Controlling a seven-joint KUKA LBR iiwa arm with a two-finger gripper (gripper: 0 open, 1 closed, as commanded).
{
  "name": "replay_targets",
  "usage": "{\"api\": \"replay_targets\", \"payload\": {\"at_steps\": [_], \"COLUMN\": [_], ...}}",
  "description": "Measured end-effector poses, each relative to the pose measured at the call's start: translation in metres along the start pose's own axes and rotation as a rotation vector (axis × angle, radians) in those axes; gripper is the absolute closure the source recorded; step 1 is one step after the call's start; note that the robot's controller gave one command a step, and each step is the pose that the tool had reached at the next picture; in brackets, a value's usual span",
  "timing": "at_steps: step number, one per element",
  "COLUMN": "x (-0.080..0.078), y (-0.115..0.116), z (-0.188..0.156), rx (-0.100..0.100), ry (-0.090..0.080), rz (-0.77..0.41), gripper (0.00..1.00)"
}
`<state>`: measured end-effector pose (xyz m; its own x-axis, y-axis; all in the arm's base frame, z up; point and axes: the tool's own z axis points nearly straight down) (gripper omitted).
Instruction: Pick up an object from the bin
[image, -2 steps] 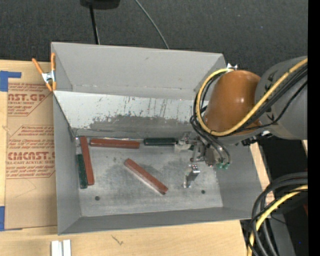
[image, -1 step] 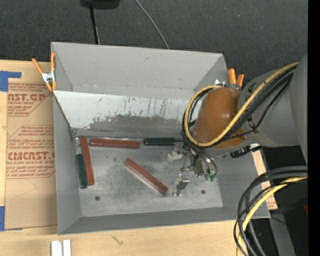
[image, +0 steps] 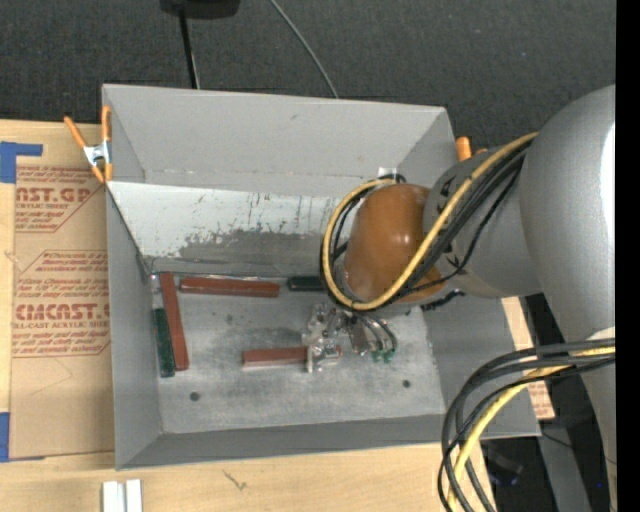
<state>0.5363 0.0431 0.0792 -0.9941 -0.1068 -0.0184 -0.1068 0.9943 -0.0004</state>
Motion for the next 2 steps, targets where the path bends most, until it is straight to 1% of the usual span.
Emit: {"api": "replay_targets", "payload": {"at_steps": [1,2], "x": [0.0,0.014], "y": [0.0,0.023], "z": [0.0,-0.154], "rx": [0.0,-0.001], "ry": [0.0,0.014], "rz": [0.0,-0.041], "gripper": [1.0,1.0]}}
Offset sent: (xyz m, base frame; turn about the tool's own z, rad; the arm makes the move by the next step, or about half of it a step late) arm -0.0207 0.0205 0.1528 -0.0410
